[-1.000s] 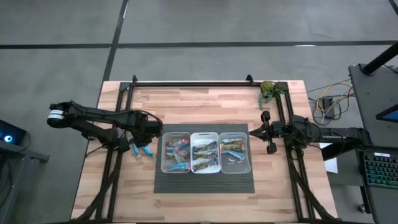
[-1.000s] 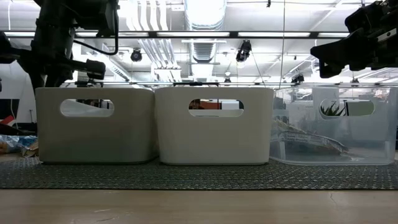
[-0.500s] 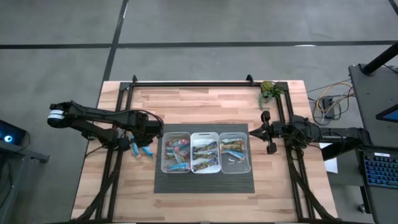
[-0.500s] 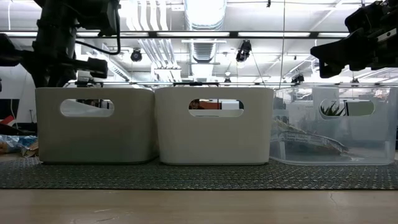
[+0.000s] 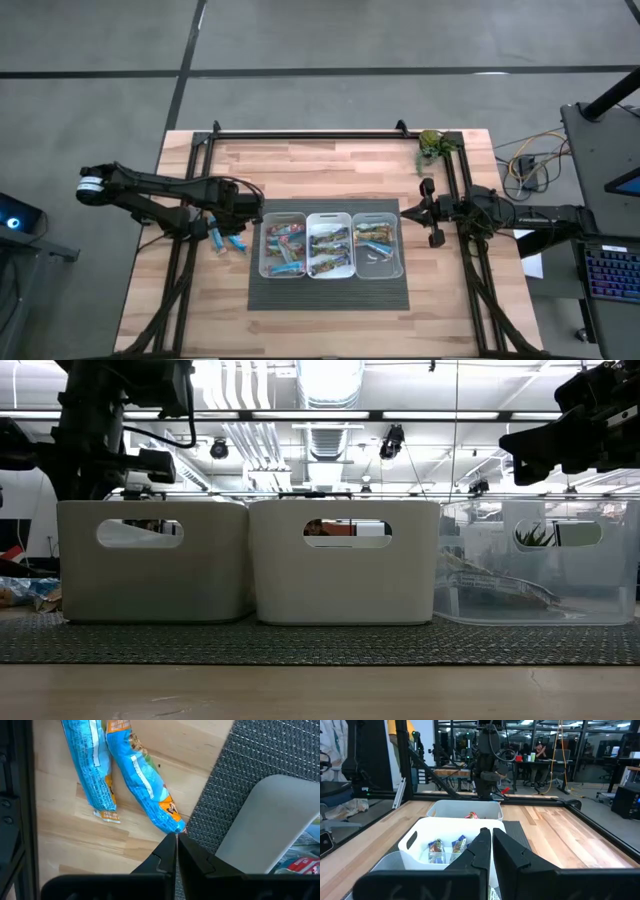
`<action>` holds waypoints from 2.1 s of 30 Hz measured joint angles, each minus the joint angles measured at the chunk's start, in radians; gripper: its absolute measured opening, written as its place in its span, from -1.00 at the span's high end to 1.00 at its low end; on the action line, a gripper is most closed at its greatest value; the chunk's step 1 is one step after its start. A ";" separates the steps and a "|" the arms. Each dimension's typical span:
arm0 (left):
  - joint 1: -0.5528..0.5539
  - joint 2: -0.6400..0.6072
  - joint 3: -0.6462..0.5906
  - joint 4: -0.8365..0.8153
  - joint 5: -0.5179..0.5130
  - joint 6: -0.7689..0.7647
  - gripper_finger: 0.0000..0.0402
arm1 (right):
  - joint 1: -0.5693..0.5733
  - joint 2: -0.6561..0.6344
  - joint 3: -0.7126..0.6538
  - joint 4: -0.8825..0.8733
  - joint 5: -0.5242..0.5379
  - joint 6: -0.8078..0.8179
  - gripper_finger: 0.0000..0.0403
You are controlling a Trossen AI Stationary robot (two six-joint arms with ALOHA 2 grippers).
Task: Pick and place Granola Bars by type
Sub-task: Put the right yellow granola bar into the transparent bin
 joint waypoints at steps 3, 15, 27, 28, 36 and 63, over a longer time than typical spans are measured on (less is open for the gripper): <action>0.000 0.000 -0.001 0.001 0.000 -0.019 1.00 | 0.000 0.000 0.000 0.000 0.000 0.000 0.96; -0.005 0.000 -0.029 0.003 0.004 -0.013 0.66 | 0.000 0.000 0.000 0.000 0.000 0.000 0.96; -0.005 0.000 -0.057 0.004 0.047 -0.046 0.09 | 0.000 0.000 0.000 0.000 0.000 0.000 0.96; -0.005 0.000 -0.063 0.005 0.055 -0.053 0.06 | 0.000 0.000 0.000 0.000 0.000 0.000 0.96; -0.004 0.000 -0.097 0.044 0.067 -0.089 0.02 | 0.000 0.000 0.000 0.000 0.000 0.000 0.96; -0.005 0.000 -0.250 0.230 0.056 -0.189 0.02 | 0.000 0.000 0.000 0.000 0.000 0.000 0.96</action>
